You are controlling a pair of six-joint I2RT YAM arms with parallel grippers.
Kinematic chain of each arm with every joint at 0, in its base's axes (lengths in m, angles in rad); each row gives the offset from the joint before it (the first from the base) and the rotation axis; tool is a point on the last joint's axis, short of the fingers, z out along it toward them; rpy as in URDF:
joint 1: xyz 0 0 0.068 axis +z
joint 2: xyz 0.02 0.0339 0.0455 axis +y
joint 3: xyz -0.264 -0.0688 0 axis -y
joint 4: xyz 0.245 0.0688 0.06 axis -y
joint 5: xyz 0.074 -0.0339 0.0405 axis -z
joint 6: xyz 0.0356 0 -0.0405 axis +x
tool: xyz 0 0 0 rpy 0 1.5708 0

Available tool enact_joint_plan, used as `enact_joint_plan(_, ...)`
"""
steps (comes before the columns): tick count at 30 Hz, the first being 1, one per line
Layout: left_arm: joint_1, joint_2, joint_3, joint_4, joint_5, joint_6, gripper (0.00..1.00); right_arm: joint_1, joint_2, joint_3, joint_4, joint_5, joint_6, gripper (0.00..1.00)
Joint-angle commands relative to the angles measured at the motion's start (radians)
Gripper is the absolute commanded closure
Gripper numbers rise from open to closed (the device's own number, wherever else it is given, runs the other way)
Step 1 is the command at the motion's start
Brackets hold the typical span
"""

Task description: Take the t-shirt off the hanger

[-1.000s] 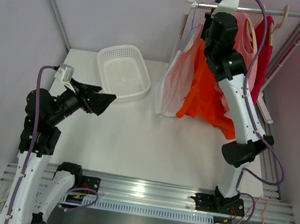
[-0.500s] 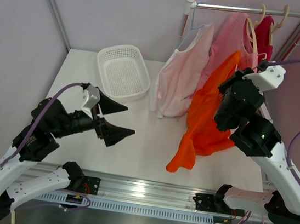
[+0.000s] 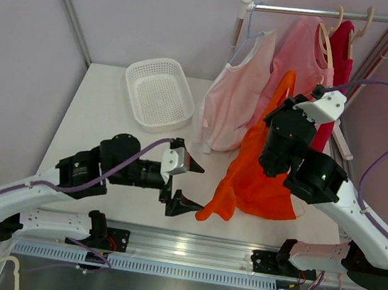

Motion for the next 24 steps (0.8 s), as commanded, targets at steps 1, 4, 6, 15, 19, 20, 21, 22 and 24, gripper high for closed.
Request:
enact_joint_plan(1,-0.021,0.052,0.069,-0.005,-0.108,0.054,0.01,0.033,0.011,0.037,0.141,0.076,-0.013,1.0)
enact_joint_plan(4,-0.021,0.099,0.09,0.017,-0.102,0.043,0.01,0.064,0.032,0.059,0.163,0.085,-0.045,1.0)
enact_joint_plan(6,-0.029,0.132,0.097,0.02,-0.106,0.036,0.01,0.088,0.035,0.071,0.169,0.09,-0.049,1.0)
enact_joint_plan(15,-0.067,0.164,0.037,0.106,-0.157,0.008,0.13,0.133,0.025,0.083,0.231,0.107,-0.108,1.0)
enact_joint_plan(19,-0.07,0.182,0.047,0.088,-0.11,0.005,0.71,0.135,0.018,0.089,0.26,0.118,-0.151,1.0)
enact_joint_plan(20,-0.07,0.178,0.041,0.098,-0.062,0.006,0.8,0.135,0.015,0.091,0.261,0.119,-0.156,1.0)
enact_joint_plan(21,-0.079,0.163,0.035,0.11,-0.013,0.009,0.82,0.135,0.014,0.091,0.26,0.121,-0.157,1.0)
enact_joint_plan(22,-0.09,0.149,0.032,0.121,0.062,0.017,0.86,0.133,0.011,0.091,0.255,0.127,-0.157,1.0)
enact_joint_plan(24,-0.114,0.105,0.015,0.141,0.139,0.02,0.99,0.129,-0.003,0.079,0.243,0.148,-0.162,1.0)
